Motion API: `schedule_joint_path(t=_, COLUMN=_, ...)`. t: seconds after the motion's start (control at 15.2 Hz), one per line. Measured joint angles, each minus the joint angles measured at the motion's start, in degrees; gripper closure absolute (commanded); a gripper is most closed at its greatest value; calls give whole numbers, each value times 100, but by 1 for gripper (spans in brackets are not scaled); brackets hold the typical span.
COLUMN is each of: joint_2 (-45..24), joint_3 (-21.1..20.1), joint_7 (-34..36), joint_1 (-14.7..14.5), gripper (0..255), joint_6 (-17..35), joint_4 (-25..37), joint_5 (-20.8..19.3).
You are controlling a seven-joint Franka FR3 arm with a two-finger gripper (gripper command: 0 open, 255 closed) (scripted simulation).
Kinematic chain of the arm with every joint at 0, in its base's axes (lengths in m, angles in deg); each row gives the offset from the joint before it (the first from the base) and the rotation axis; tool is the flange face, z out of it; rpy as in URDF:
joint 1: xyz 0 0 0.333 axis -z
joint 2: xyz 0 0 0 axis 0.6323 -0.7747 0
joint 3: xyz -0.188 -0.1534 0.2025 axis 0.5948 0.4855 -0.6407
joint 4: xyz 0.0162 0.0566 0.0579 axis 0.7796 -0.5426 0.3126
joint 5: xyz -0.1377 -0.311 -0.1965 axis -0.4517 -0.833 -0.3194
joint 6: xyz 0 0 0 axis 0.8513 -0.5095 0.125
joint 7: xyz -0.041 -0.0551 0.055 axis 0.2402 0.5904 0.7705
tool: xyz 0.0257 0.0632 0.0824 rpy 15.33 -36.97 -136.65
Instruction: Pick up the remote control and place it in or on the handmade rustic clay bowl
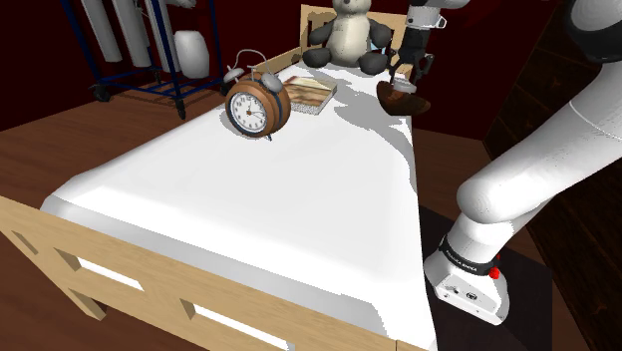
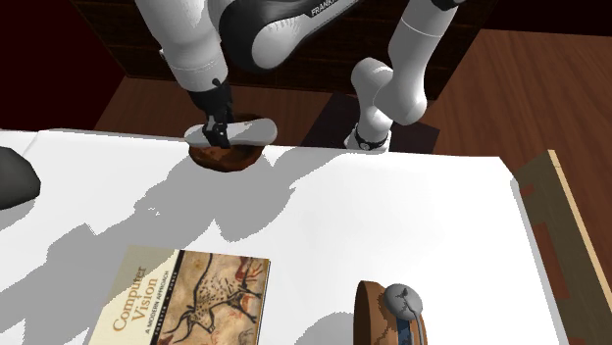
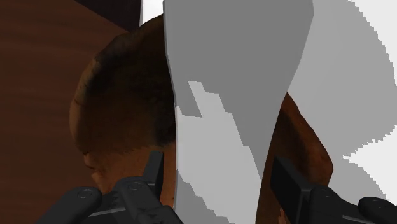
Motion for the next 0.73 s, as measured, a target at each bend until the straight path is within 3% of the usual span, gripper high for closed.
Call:
schedule_joint_path(t=0.26, joint_2=-11, joint_3=0, joint_7=-1, joint_1=0, gripper=255, joint_6=27, joint_4=1, joint_5=3)
schedule_joint_path(t=0.33, joint_2=-8, joint_3=-1, joint_7=0, joint_1=1, gripper=0, joint_6=27, joint_4=-2, joint_5=2)
schedule_joint_path(t=0.73, joint_2=-18, joint_3=2, joint_7=-2, joint_1=3, gripper=0, joint_6=22, joint_4=-33, joint_5=-2)
